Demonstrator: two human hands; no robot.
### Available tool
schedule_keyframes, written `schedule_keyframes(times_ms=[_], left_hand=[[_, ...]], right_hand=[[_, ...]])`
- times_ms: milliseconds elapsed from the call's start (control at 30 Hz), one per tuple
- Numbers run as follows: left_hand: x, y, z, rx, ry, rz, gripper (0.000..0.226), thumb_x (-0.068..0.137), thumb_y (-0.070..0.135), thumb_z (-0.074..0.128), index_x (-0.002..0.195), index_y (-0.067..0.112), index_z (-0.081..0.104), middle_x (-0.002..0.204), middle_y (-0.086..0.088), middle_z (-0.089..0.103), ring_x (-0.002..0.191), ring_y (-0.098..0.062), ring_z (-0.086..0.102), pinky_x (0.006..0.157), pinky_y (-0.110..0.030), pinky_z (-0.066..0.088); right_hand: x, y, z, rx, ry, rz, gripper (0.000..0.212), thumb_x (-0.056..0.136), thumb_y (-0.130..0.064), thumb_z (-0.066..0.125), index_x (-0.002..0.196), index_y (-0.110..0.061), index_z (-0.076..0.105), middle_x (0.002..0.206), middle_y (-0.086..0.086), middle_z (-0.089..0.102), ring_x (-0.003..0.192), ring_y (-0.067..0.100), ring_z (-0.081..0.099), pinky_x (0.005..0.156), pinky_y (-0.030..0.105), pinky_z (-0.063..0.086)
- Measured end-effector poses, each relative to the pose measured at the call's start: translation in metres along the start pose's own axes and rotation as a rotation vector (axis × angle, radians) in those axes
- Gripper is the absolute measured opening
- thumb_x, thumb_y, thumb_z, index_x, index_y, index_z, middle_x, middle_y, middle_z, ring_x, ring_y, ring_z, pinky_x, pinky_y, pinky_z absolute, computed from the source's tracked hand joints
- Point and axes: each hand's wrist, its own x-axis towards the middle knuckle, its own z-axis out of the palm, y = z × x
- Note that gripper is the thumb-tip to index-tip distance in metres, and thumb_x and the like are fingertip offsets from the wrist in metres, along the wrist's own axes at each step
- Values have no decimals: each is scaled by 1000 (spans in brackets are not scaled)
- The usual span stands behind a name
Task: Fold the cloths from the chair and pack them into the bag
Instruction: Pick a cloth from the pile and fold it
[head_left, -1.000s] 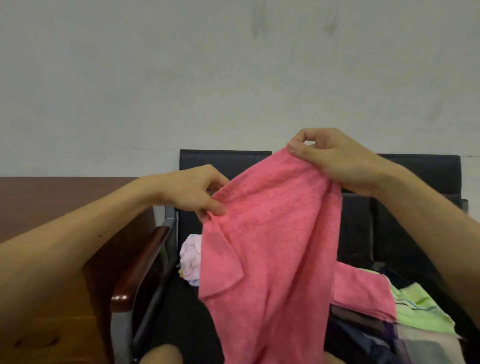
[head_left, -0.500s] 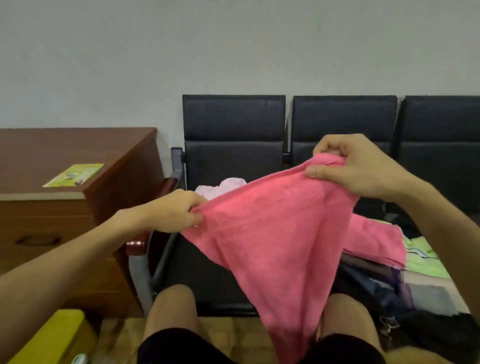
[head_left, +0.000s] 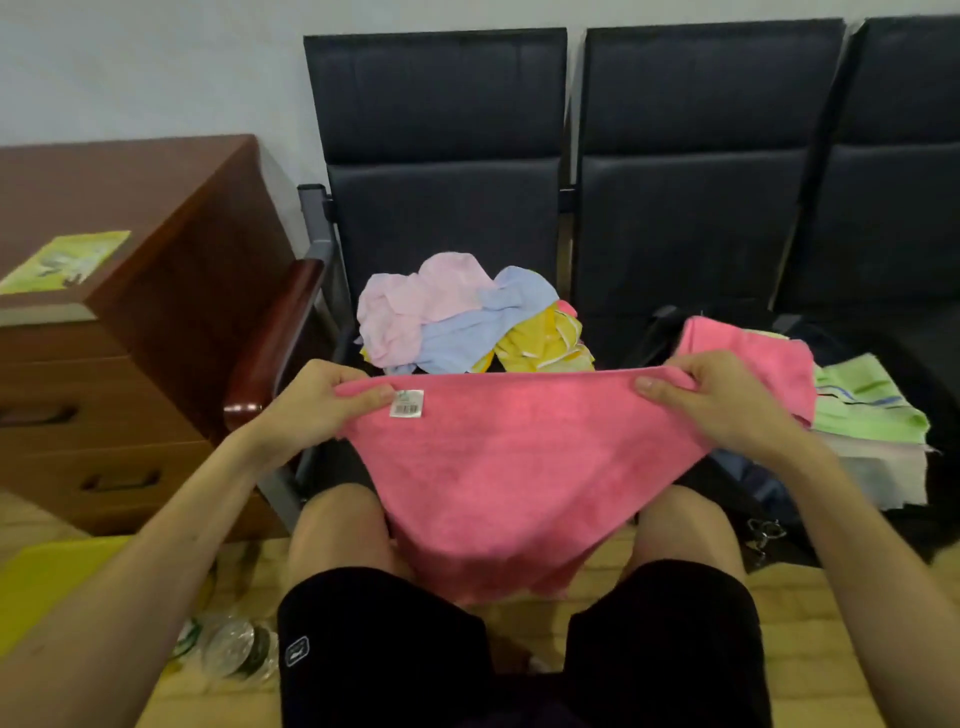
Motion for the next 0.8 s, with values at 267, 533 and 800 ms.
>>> schedule_keyframes(times_ms=[267,533,800], left_hand=[[-11,-26,43,-813,192,-344,25,81,31,70,89,7,76,80,-14,76,66,-18,72,59,-27,60],[-14,-25,67,-962,283,-485,33,90,31,69,97,-1,73,85,-18,74,67,-23,71,54,-27,58],[-26,-4,111,-807,244,-287,29,91,27,69,78,1,73,80,-23,69,78,-29,65,76,-41,53]], right_hand=[[-19,15,37,754,42,361,30,66,-26,79,83,-3,74,74,12,71,68,19,63,61,28,52],[-21,-3,76,1068,115,535,13,88,-4,64,95,-2,74,79,16,72,66,20,66,60,26,55],[-36,-34,114,856,80,442,22,89,-16,70,82,5,67,68,15,57,61,22,51,52,28,41]])
